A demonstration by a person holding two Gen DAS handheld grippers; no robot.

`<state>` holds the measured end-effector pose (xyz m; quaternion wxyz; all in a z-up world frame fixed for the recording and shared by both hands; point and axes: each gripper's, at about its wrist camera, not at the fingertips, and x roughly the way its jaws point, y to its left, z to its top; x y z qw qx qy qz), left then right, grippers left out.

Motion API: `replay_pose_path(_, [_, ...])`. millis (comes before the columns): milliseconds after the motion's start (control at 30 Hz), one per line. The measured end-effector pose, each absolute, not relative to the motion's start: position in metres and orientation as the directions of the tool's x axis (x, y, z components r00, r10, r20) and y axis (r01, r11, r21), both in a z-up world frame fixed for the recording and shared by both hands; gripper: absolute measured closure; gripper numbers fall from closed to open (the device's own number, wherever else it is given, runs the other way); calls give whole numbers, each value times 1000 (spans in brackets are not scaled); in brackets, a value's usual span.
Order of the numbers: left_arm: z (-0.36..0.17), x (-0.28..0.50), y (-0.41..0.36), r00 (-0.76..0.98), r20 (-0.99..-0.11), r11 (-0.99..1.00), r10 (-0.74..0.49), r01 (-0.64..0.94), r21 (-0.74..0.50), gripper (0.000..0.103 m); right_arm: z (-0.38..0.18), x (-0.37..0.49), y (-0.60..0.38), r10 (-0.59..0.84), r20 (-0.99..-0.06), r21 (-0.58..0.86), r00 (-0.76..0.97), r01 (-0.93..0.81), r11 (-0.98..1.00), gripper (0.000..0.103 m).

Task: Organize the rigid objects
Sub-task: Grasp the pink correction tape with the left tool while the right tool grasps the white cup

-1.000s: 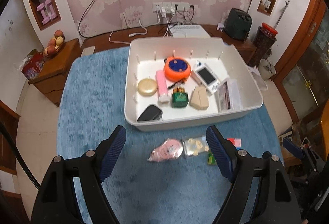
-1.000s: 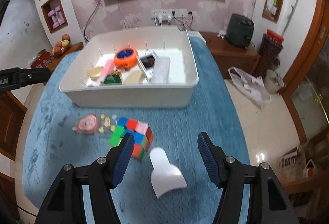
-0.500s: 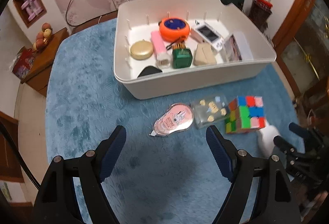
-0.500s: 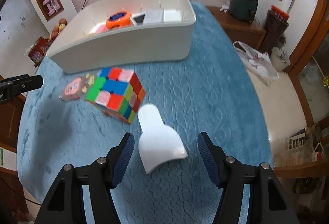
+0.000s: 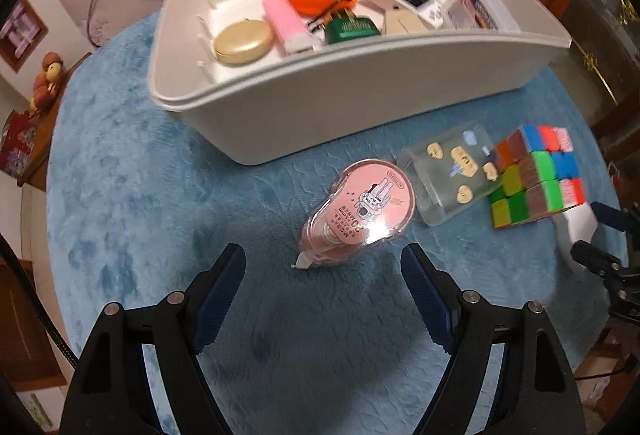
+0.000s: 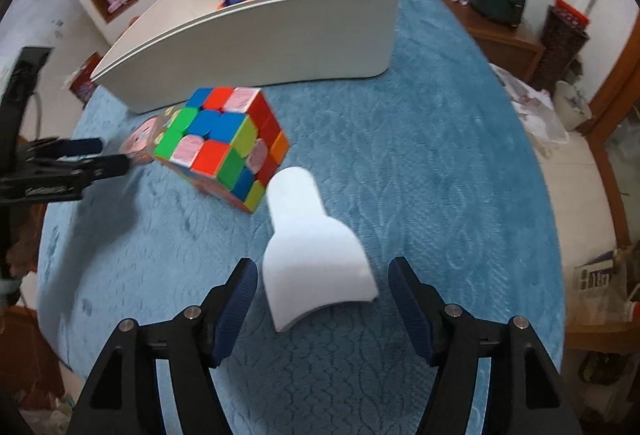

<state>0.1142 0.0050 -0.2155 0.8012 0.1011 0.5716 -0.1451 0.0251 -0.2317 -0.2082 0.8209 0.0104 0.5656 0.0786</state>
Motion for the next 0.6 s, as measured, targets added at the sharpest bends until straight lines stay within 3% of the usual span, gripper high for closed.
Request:
replay_pose_path(367, [-234, 121, -11, 297, -948, 909, -118, 417, 18, 20, -222, 20, -210, 53, -932, -24, 359, -207, 978, 34])
replay_pose_path(600, [-234, 127, -13, 315, -941, 924, -127, 382, 3, 21, -221, 21, -206, 55, -928, -31, 368, -225, 974, 35])
